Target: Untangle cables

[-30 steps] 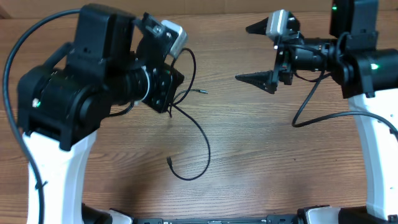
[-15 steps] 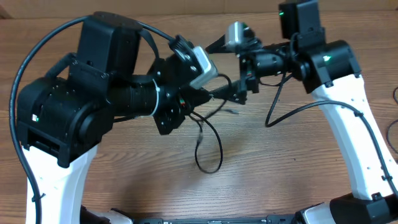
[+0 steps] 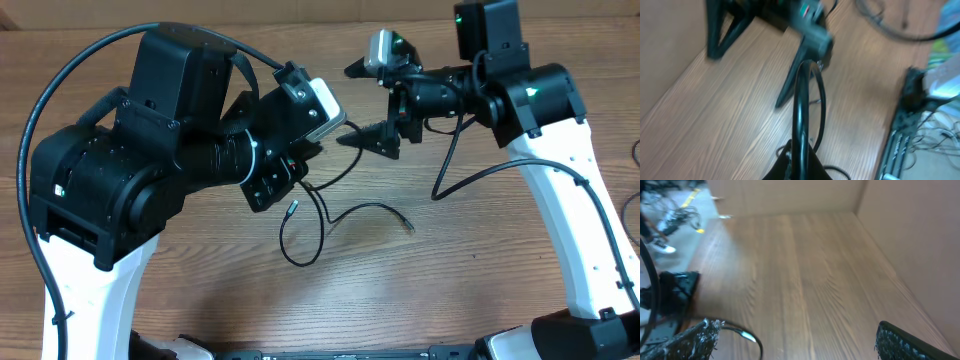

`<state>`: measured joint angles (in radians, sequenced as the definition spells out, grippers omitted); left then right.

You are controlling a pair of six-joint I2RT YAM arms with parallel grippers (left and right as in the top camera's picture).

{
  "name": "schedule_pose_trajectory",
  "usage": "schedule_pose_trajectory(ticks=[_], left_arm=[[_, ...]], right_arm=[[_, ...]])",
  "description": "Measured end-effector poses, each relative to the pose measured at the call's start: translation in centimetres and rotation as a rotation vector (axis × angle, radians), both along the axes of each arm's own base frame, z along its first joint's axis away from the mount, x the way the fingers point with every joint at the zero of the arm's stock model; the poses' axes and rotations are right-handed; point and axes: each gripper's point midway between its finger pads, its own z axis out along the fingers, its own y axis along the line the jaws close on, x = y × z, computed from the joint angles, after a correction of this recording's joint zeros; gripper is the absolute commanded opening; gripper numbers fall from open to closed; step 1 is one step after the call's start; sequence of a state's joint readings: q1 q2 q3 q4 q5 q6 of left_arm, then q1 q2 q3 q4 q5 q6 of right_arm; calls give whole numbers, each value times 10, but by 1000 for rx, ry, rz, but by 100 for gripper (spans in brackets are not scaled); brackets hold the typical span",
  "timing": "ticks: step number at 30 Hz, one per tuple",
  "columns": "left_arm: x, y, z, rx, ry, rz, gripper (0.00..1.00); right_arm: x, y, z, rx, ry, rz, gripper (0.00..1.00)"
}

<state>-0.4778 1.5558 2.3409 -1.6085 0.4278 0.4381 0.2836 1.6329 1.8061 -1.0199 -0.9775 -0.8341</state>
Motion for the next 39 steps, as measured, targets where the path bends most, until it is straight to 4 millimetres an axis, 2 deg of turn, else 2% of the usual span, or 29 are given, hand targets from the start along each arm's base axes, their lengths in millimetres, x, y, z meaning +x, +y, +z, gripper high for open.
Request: schedule_pose_trajectory(ticks=[3, 7, 16, 21, 25, 29, 34, 35, 36, 37, 38, 39], left_arm=[[2, 11, -8, 60, 3, 41, 4], [8, 16, -9, 87, -19, 69, 4], [37, 23, 5, 104, -145, 166, 4], [47, 23, 12, 87, -174, 205, 4], [55, 13, 14, 42, -163, 200, 4], [66, -9, 15, -37, -140, 159, 4], [82, -35, 31, -166, -153, 118, 4], [83, -39, 35, -191, -155, 110, 4], [83, -42, 38, -212, -151, 102, 4], [83, -44, 41, -231, -150, 94, 4], [82, -46, 43, -245, -148, 87, 4], [82, -47, 45, -259, -143, 83, 4]], right_arm=[[14, -11, 0, -7, 10, -70, 100], [17, -17, 1, 6, 44, -95, 100], [-6, -8, 2, 44, 149, -23, 100], [-19, 2, 10, 90, 167, 48, 100], [-27, 9, 17, 123, 159, 100, 100], [-35, 21, 23, 143, 123, 151, 100], [-45, 37, 29, 161, 81, 211, 97], [-46, 40, 31, 167, 67, 222, 93], [-46, 41, 32, 170, 61, 227, 75], [-46, 42, 34, 177, 48, 233, 52], [-46, 42, 35, 180, 37, 235, 18], [-46, 42, 36, 183, 33, 237, 4]])
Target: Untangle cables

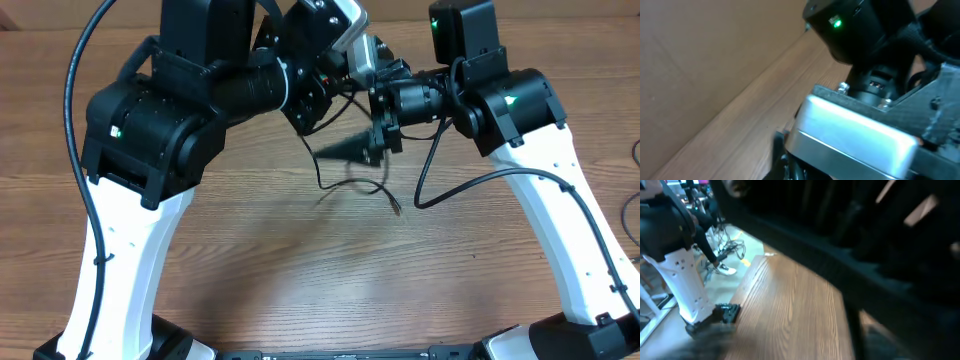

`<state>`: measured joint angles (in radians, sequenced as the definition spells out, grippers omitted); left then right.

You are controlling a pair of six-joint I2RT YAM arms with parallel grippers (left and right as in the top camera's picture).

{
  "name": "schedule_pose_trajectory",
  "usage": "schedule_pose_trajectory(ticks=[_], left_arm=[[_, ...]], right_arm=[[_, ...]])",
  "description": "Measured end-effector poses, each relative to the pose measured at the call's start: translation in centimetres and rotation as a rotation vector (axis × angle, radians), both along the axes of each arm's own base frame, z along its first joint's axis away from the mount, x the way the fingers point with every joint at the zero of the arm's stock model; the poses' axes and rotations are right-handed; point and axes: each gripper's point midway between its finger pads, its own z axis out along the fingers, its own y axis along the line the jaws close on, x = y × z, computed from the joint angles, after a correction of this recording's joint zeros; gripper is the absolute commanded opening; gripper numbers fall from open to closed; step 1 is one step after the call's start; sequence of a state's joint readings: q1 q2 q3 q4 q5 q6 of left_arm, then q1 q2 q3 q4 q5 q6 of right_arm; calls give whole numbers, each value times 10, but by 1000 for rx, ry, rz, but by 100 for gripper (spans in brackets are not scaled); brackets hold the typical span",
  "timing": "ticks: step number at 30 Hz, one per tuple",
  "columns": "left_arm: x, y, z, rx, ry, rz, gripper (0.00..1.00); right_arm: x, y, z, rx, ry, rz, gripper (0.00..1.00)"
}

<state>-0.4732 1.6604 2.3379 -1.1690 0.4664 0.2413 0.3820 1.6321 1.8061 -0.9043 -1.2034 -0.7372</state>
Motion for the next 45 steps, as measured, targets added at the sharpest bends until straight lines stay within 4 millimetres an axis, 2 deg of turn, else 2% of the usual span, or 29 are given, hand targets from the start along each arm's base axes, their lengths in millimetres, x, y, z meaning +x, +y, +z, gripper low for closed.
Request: schedule_pose_trajectory(ticks=[9, 13, 14, 15, 16, 17, 18, 19, 26, 34, 40, 45], left_arm=[[-4, -3, -1, -26, 41, -19, 4], [-5, -3, -3, -23, 47, -18, 7], [-5, -2, -3, -22, 48, -18, 12], [-5, -2, -3, -21, 47, -18, 22], [-5, -2, -4, -19, 50, -18, 42], [-5, -1, -5, -13, 53, -14, 76], [-5, 2, -8, -8, 67, -4, 87], [-5, 3, -10, 1, 70, 1, 90], [-14, 10, -32, 67, 154, 20, 92], [-20, 17, -45, 119, 193, 35, 92], [-31, 24, -60, 164, 268, 38, 92], [-43, 30, -71, 197, 339, 42, 88]], right_arm=[[0, -1, 0, -3, 10, -3, 4], [0, -1, -1, -6, 13, -5, 4], [0, -1, -2, -7, 14, -6, 4], [0, -1, -2, -8, 13, -7, 4], [1, -1, -2, -9, 11, -8, 4], [1, -1, -2, -10, 11, -10, 4], [1, -1, -2, -12, 10, -13, 4], [2, -1, -3, -14, 3, -15, 4], [15, -5, -9, -54, -11, -80, 4], [47, -39, -11, -68, -17, -206, 4], [97, -90, -18, -134, -75, -437, 4], [148, -166, -30, -271, -133, -757, 4]])
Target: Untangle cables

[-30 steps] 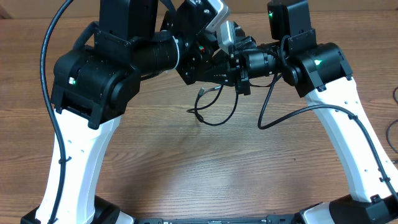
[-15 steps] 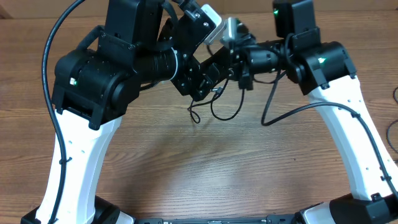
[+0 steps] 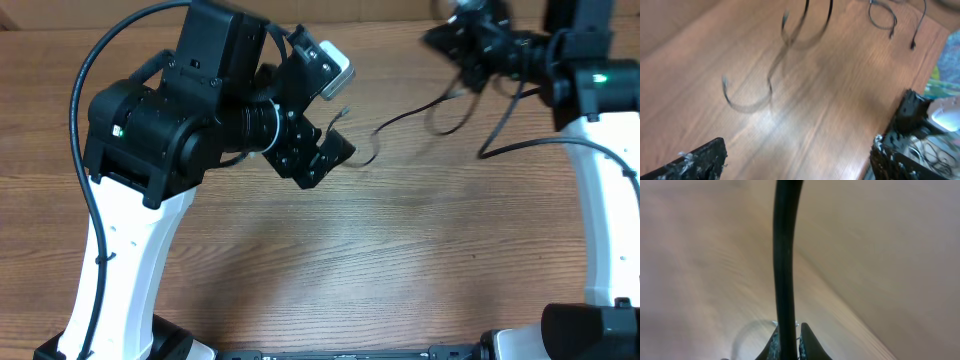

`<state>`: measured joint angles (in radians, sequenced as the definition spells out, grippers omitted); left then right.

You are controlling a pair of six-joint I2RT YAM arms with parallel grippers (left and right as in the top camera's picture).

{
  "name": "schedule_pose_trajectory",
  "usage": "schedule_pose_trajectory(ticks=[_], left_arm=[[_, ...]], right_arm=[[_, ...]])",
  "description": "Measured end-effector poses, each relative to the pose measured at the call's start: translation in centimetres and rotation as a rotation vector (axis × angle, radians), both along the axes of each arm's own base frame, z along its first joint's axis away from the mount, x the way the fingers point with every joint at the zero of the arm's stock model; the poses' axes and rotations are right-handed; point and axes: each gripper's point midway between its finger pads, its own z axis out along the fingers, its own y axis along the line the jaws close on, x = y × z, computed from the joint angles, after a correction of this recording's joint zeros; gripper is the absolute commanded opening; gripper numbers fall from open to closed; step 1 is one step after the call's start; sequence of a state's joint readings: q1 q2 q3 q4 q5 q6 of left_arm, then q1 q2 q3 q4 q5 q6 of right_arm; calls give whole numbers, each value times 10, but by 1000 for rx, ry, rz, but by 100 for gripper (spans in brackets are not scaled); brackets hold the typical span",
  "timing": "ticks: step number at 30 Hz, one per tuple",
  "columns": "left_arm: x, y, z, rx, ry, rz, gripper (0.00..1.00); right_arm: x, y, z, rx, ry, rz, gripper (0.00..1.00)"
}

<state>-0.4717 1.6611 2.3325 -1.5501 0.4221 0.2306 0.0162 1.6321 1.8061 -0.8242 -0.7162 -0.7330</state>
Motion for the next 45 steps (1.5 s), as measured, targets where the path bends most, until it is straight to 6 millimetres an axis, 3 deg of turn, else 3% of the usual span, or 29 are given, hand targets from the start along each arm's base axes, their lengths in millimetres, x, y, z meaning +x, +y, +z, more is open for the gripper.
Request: schedule_pose_trajectory(ticks=[5, 8, 11, 14, 15, 16, 18, 21, 23, 26, 33, 39, 45], left_arm=[[-11, 6, -10, 25, 75, 16, 86], [-13, 7, -11, 25, 92, 25, 86], [-13, 6, -11, 19, 104, 38, 86], [-14, 4, -9, 1, 115, 37, 86], [-16, 1, -8, -7, 116, 28, 86], [-16, -2, -7, -15, 112, 20, 86], [-18, -10, -4, -31, 100, -4, 87], [-22, -22, 1, -51, 77, -44, 87], [-25, -29, 5, -64, 62, -67, 87], [-24, -34, 8, -75, 45, -80, 87], [-25, -34, 8, -74, 45, -82, 85], [-24, -29, 3, -43, 51, -60, 85], [-4, -29, 12, -43, -45, -16, 84]], right_arm=[[40, -120, -6, -169, -46, -420, 4], [50, -216, 2, -255, -101, -703, 4], [38, -321, 16, -346, -164, -1011, 4], [-2, -416, 30, -422, -196, -1296, 4], [-20, -443, 31, -438, -190, -1374, 17], [-39, -468, 31, -445, -181, -1447, 100], [-73, -507, 28, -415, -157, -1557, 100], [-103, -542, 17, -277, -139, -1629, 100], [-111, -553, 8, -178, -128, -1613, 100], [-107, -552, 3, -52, -135, -1528, 100], [-68, -503, 14, 152, -161, -1254, 100], [-29, -426, 32, 270, -165, -935, 100], [-1, -313, 67, 302, -183, -633, 100]])
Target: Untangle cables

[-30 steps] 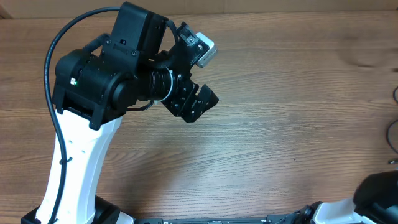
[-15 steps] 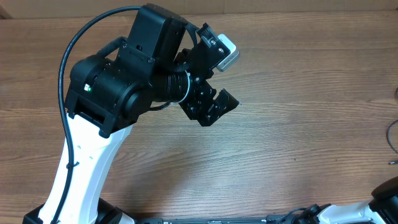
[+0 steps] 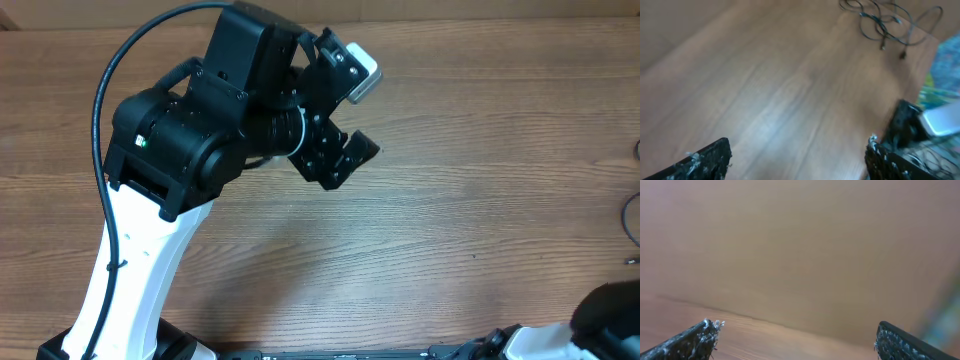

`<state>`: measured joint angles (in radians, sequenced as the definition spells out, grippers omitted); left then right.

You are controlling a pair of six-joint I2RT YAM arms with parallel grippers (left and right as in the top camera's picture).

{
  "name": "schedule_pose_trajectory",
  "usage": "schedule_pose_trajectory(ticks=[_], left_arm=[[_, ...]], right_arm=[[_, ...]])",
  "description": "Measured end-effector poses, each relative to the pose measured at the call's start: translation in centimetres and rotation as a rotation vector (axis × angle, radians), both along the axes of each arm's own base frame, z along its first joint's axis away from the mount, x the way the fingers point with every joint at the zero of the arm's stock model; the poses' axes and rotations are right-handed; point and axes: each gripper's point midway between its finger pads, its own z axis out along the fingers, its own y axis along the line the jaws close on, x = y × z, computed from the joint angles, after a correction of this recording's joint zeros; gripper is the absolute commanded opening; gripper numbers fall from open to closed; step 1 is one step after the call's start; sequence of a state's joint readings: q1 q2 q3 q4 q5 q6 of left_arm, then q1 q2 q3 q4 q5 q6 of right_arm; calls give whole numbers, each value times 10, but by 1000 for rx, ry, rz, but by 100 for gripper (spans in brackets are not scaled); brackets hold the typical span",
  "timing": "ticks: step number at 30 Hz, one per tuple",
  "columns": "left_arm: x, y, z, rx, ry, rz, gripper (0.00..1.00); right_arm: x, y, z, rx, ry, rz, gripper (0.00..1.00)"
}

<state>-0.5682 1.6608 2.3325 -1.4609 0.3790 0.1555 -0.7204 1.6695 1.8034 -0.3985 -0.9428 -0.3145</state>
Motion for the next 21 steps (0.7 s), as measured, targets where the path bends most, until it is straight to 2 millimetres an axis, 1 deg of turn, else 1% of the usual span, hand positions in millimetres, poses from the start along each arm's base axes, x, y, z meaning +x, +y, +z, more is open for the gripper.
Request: schedule_pose_trajectory(ticks=[1, 2, 5, 7, 9, 11, 12, 15, 18, 20, 21], left_arm=[[3, 1, 1, 3, -13, 10, 82], [6, 2, 1, 10, -27, 24, 79], [16, 12, -1, 55, -54, 91, 75], [28, 26, -3, 95, -70, 191, 72], [39, 50, -6, 145, -75, 325, 66], [44, 71, -9, 182, -64, 414, 60], [46, 83, -11, 199, -54, 460, 59], [47, 110, -10, 223, -43, 551, 57], [43, 130, -1, 211, -58, 614, 57], [33, 141, 7, 200, -72, 638, 56], [26, 147, 10, 197, -75, 647, 54]], right_arm=[[2, 22, 7, -8, -12, 47, 100], [2, 49, 16, -15, -25, 105, 100], [-4, 115, 33, -20, -33, 225, 100], [-9, 152, 38, -19, -17, 261, 100], [-15, 189, 39, -34, 7, 278, 100], [-20, 221, 40, -65, 20, 291, 100], [-22, 236, 40, -80, 23, 298, 100], [-31, 280, 43, -131, 15, 316, 100], [-41, 310, 45, -164, 6, 324, 100], [-46, 323, 46, -177, 2, 328, 100], [-49, 328, 47, -183, 2, 331, 100]])
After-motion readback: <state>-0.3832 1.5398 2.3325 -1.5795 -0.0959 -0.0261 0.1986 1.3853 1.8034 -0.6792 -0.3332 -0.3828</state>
